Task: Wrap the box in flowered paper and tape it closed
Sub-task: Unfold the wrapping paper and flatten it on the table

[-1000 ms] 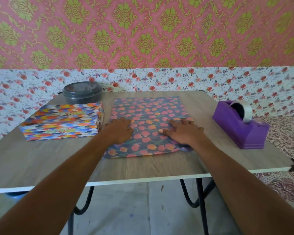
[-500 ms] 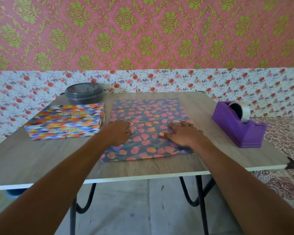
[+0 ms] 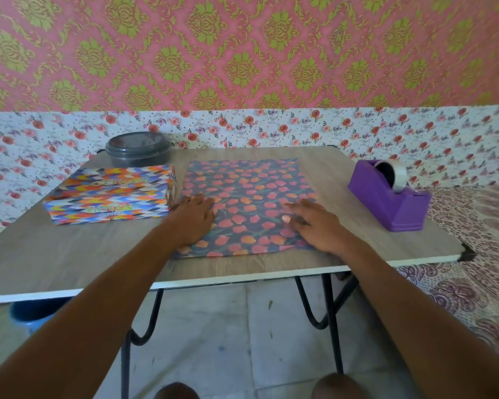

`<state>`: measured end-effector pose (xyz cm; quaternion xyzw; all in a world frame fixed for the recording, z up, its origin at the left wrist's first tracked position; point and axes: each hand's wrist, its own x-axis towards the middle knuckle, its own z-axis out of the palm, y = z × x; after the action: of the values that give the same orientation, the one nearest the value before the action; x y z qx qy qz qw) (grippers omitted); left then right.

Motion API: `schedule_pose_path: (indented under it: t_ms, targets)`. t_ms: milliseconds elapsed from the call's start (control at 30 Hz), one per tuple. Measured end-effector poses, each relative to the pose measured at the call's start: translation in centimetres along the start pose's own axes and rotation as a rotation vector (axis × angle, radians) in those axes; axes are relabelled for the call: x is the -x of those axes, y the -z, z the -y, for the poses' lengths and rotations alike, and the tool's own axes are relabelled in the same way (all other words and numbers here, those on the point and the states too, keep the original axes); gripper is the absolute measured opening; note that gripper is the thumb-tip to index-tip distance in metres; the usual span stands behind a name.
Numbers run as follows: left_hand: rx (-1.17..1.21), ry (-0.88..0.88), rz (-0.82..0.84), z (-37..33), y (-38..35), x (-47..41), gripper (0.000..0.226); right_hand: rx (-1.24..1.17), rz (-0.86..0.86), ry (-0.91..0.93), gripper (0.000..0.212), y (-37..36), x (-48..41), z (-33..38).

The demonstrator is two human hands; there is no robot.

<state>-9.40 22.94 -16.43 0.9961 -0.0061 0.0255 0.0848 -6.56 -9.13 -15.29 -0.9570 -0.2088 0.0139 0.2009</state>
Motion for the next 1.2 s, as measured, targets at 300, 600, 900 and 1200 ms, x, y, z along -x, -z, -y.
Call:
schedule_pose_path:
  t_ms: [300,600,900,1200]
  targets:
    - [0.197,-0.113,-0.108,-4.6,0.7,1.5,0.032,-0.207,-0.088,0.389,0.025,1.8,4.8,-2.5]
    - [0.231,-0.192,-0.090,-3.9,-1.1,3.0,0.069,0.093,-0.131,0.394,0.037,4.0,6.3,-5.5]
    - [0.301,-0.155,-0.090,-3.5,-1.5,2.9,0.080,0.068,-0.105,0.394,0.055,3.5,7.5,-6.3]
    - [0.248,-0.142,-0.091,-3.2,-1.7,2.6,0.094,0.008,-0.153,0.318,0.050,3.8,8.8,-5.3]
